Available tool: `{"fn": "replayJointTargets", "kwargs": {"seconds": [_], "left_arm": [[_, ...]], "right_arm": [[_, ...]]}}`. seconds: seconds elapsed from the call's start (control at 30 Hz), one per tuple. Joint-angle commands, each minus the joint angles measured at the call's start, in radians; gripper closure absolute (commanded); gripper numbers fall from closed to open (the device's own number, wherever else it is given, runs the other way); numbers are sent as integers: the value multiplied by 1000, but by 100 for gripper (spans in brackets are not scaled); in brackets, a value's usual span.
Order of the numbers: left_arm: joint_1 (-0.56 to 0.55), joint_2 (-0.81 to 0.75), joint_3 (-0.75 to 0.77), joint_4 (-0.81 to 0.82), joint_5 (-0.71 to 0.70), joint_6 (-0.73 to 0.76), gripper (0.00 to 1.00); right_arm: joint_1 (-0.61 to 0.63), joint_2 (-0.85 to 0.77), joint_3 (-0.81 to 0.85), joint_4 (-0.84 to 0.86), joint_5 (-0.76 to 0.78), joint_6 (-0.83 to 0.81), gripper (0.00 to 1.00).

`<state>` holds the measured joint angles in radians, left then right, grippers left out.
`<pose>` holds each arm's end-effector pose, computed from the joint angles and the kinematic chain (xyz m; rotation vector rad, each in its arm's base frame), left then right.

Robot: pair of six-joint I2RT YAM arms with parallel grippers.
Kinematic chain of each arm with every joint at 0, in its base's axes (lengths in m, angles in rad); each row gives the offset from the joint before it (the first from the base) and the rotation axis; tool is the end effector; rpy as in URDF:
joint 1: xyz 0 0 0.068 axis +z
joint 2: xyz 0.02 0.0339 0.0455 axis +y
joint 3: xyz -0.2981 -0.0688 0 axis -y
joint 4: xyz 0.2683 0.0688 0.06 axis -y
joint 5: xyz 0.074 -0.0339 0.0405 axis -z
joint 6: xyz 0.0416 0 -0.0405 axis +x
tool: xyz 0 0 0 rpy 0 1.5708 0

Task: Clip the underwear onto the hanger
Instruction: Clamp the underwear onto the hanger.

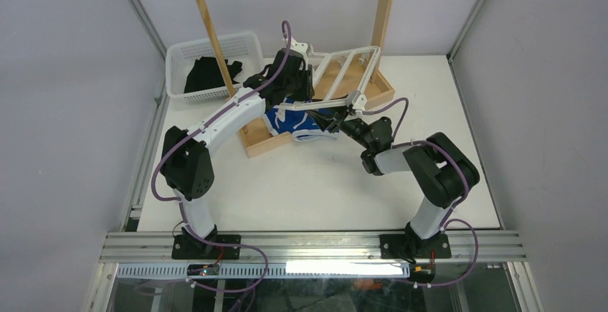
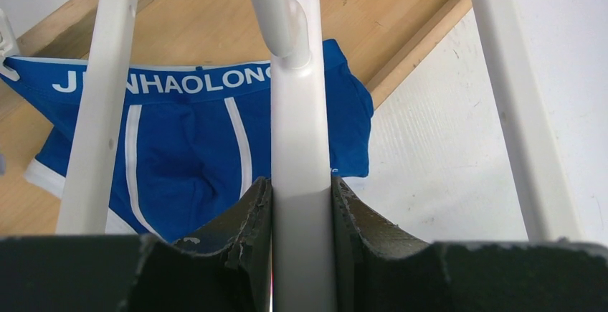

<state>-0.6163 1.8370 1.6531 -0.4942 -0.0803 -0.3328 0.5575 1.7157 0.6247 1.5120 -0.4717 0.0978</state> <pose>0.3798 -0.2650 0.3386 0.2787 2.2632 -0.4171 0.2798 0.1967 0.2436 -0.6853 1.0345 0.8426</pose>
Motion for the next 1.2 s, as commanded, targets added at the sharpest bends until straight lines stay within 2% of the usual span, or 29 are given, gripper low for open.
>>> {"fn": "replayJointTargets", "kwargs": {"seconds": [0.0, 0.17, 0.5, 0.53, 0.63, 0.7, 0.83, 1.17], "left_arm": [[-5, -91, 21, 177, -9, 39, 100], [-5, -93, 20, 177, -16, 41, 100], [-6, -67, 15, 179, -10, 49, 100], [-5, -67, 16, 181, -6, 48, 100], [-5, -65, 17, 182, 3, 49, 100], [-6, -68, 17, 185, 8, 48, 100], [-5, -73, 14, 187, 8, 52, 100], [-6, -73, 16, 190, 19, 53, 100]], "right_arm": [[22, -12, 29, 129, -48, 37, 66], [20, -6, 23, 128, -33, 51, 99], [20, -13, -49, 128, -16, 90, 100], [19, -16, -60, 128, -14, 82, 96], [19, -27, -77, 128, -46, 47, 66], [18, -29, -77, 128, -75, 17, 56], [15, -19, -52, 128, -104, 16, 51], [11, -12, 6, 128, -113, 13, 47]]}}
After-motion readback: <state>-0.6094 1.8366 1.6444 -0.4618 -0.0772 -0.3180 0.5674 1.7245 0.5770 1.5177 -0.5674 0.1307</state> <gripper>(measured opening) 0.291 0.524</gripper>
